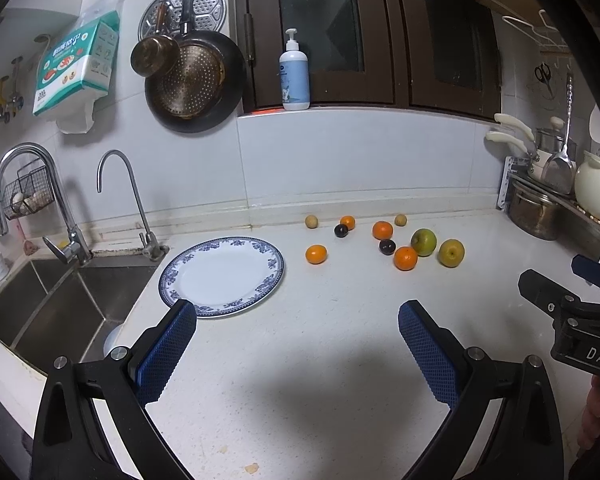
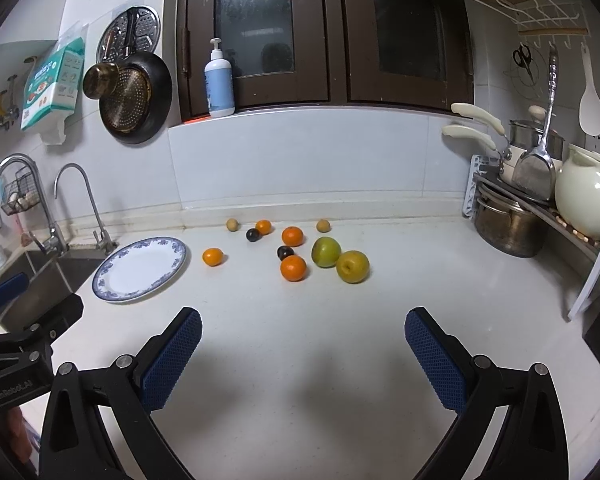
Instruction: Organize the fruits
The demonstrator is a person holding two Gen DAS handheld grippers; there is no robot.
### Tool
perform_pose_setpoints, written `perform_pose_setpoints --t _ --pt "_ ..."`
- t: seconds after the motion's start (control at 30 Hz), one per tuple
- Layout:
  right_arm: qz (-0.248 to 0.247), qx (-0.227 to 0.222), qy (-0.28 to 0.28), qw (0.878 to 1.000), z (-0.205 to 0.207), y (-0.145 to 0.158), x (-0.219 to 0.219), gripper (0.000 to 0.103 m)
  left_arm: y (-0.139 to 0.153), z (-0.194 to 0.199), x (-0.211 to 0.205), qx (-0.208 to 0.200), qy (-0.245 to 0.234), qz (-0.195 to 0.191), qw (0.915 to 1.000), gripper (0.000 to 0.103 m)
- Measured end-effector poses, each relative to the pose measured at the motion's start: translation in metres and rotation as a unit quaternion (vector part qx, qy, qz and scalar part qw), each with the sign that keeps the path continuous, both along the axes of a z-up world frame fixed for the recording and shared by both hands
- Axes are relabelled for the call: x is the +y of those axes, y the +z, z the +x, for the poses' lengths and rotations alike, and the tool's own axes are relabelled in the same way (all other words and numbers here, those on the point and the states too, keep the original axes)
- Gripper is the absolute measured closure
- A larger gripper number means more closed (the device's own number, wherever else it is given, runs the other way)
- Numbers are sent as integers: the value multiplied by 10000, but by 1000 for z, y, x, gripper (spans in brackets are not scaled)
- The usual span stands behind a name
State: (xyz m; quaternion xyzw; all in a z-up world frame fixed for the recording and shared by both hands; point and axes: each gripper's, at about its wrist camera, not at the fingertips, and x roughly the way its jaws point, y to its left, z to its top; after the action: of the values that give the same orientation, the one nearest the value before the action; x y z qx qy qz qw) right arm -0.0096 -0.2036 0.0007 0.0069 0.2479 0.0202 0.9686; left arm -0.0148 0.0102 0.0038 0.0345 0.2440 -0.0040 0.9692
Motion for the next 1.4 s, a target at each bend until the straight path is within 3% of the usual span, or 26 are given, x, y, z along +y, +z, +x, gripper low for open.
perform_pose_setpoints --t 1.4 --pt "1 62 7 10000 2 -5 1 1 -1 5 -1 2 -73 -66 10000 0"
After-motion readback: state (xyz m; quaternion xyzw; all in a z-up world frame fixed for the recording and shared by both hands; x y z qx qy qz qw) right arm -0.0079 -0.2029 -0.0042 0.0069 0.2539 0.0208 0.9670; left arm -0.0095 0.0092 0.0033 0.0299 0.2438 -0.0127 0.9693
